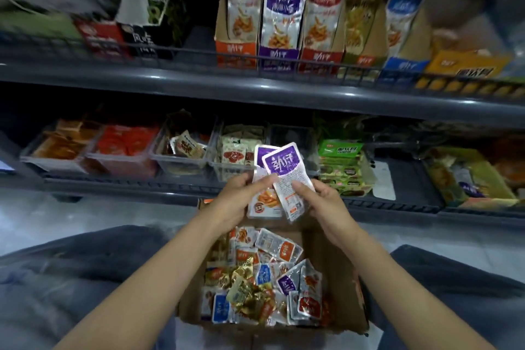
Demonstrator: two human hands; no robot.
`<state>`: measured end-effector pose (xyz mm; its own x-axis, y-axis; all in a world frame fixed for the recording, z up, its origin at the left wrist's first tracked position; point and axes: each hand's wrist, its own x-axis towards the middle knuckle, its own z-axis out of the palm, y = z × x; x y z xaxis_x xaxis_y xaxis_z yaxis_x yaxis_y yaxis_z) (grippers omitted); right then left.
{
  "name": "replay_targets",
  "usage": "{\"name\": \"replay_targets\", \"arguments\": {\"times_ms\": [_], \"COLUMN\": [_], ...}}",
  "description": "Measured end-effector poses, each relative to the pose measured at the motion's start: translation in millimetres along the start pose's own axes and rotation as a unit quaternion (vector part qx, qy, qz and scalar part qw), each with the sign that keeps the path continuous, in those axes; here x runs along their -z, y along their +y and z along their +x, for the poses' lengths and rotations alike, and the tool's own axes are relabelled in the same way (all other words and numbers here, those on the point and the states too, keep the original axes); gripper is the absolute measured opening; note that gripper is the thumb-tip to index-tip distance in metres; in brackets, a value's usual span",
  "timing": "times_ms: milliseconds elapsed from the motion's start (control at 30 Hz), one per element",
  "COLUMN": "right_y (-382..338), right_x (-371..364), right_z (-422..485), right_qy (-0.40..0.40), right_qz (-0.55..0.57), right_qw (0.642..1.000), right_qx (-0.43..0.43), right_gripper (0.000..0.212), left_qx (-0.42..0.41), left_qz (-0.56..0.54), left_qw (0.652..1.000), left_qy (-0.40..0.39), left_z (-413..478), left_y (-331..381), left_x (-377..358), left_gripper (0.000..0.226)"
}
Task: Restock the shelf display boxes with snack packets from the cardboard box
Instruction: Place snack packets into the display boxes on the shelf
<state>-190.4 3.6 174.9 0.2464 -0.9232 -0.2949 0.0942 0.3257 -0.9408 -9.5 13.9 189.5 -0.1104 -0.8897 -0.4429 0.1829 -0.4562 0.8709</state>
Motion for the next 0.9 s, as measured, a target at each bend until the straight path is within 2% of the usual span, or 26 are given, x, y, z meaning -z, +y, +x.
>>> {"name": "replay_targets", "arguments": {"times_ms": [133,233,267,367,467,533,633,767,833,900], "right_y": [-16,-32,-38,-56,-70,-79,-91,-108,-119,-131], "right_x": [-16,-15,-14,-22,-40,-52,-60,-54,-54,-55], "right_z": [-9,-10,-9,-7,-6,-7,-7,1,6,10], "right_qy": [0.061,0.101,0.103,0.072,-0.001,-0.049,-0.064,0.034,0.040,0.006], "right_qz": [0.051,0.001,-0.025,-0.108,-0.195,-0.223,-0.177,-0.213,-0.186,-0.102], "right_qw": [0.996,0.990,0.987,0.974,0.954,0.949,0.967,0.951,0.961,0.982], "right_qx": [0.041,0.097,0.117,0.183,0.228,0.216,0.174,0.220,0.201,0.158], "right_gripper": [0.029,0.024,0.024,0.020,0.028,0.039,0.044,0.030,0.045,0.058], "left_qx": [-0.024,-0.037,-0.046,-0.072,-0.087,-0.097,-0.123,-0.131,-0.129,-0.135], "left_qz": [-0.108,-0.122,-0.110,-0.076,-0.067,-0.066,-0.035,0.027,0.074,0.116], "left_qw": [0.994,0.992,0.993,0.994,0.994,0.992,0.991,0.991,0.989,0.982], "left_qy": [-0.008,-0.009,-0.007,-0.020,-0.018,-0.042,-0.029,0.007,-0.018,-0.064], "left_z": [-10,-16,-17,-21,-23,-22,-22,-22,-24,-27], "left_y": [13,29,34,47,62,71,79,89,96,104], "left_x": [-6,1,3,0,-10,-14,-15,-8,-5,-5], "left_gripper": [0.039,0.049,0.045,0.029,0.031,0.041,0.043,0.031,0.031,0.034]}}
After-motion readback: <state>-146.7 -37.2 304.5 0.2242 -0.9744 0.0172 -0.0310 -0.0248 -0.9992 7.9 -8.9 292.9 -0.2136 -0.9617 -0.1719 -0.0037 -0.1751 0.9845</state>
